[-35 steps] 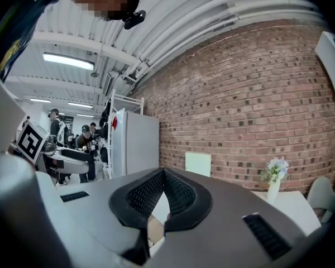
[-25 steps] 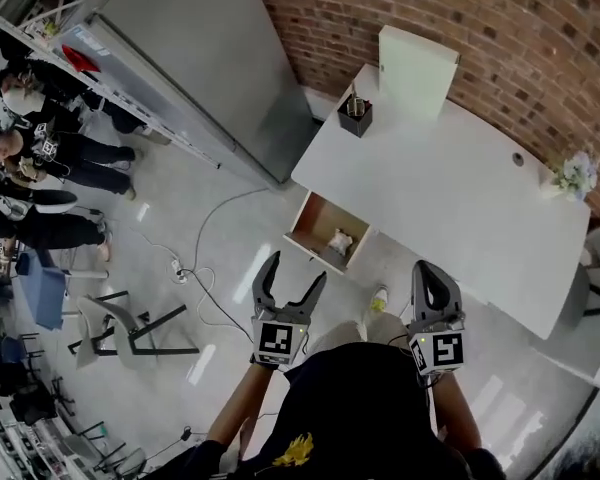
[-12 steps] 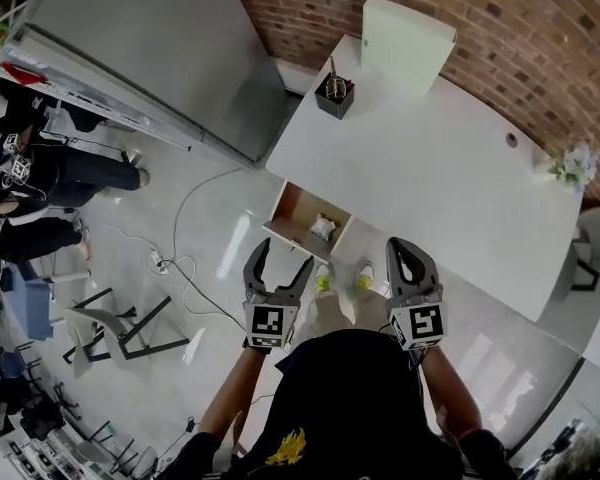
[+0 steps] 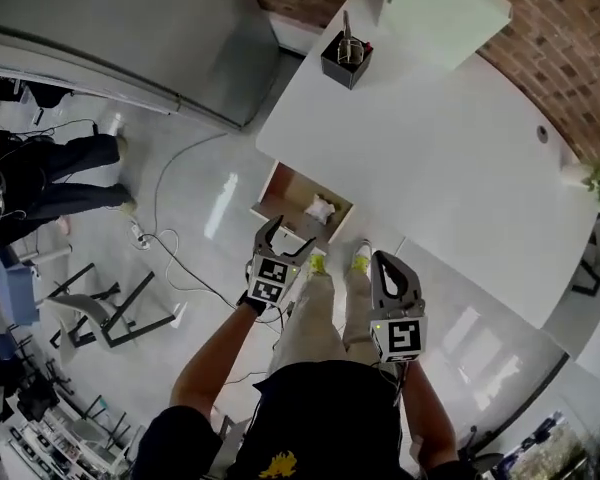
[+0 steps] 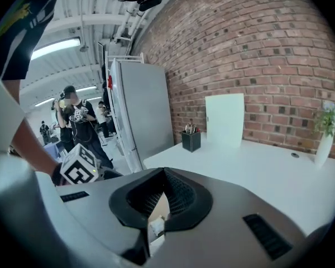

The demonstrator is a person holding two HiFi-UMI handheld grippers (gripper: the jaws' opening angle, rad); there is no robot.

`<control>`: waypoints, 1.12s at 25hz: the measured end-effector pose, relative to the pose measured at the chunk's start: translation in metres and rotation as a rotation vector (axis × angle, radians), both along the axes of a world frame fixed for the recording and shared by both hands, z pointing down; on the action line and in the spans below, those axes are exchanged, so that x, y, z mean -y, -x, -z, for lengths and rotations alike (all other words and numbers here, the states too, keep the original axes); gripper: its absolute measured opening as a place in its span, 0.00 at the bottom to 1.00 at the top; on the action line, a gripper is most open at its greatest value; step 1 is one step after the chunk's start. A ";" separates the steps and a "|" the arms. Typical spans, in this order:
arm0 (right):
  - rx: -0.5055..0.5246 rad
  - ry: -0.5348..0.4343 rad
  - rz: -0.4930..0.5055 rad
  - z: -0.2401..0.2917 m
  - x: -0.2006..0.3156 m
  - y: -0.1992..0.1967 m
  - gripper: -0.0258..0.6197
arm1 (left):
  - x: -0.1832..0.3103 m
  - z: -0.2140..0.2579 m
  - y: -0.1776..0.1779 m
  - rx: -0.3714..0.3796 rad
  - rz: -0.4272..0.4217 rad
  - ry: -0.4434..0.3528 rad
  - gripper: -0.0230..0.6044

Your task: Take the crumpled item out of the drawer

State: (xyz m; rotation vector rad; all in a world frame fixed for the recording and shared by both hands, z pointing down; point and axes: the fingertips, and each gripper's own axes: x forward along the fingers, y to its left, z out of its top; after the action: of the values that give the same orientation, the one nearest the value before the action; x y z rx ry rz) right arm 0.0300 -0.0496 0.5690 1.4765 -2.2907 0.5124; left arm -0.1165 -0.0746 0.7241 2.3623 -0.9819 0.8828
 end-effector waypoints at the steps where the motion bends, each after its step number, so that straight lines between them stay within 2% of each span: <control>1: -0.002 0.015 -0.006 -0.014 -0.003 0.000 0.08 | 0.001 -0.025 -0.003 0.006 -0.017 0.046 0.66; 5: -0.014 0.078 -0.051 -0.063 -0.005 -0.002 0.08 | 0.005 -0.125 -0.010 0.044 -0.058 0.220 0.66; 10: -0.039 0.133 -0.066 -0.124 -0.002 -0.004 0.08 | 0.015 -0.209 -0.017 0.110 -0.085 0.333 0.66; 14: -0.064 0.192 -0.107 -0.180 0.004 -0.018 0.08 | 0.031 -0.257 -0.022 0.134 -0.088 0.358 0.66; 17: -0.074 0.216 -0.143 -0.211 0.009 -0.026 0.08 | 0.033 -0.282 -0.030 0.144 -0.123 0.385 0.66; 23: -0.042 0.240 -0.158 -0.221 0.002 -0.033 0.08 | 0.008 -0.332 -0.043 0.189 -0.178 0.535 0.66; 25: -0.036 0.246 -0.149 -0.222 -0.001 -0.026 0.08 | 0.008 -0.343 -0.040 0.254 -0.179 0.571 0.66; 27: -0.039 0.253 -0.127 -0.224 -0.003 -0.019 0.08 | 0.011 -0.349 -0.035 0.363 -0.188 0.562 0.64; 28: -0.040 0.256 -0.114 -0.224 -0.005 -0.016 0.08 | 0.013 -0.352 -0.035 0.394 -0.190 0.536 0.46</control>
State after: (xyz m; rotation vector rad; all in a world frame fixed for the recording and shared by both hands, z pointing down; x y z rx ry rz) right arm 0.0457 -0.0447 0.7926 1.4796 -2.0312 0.7697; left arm -0.0820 -0.0874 1.0759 1.8750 -0.5539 1.5113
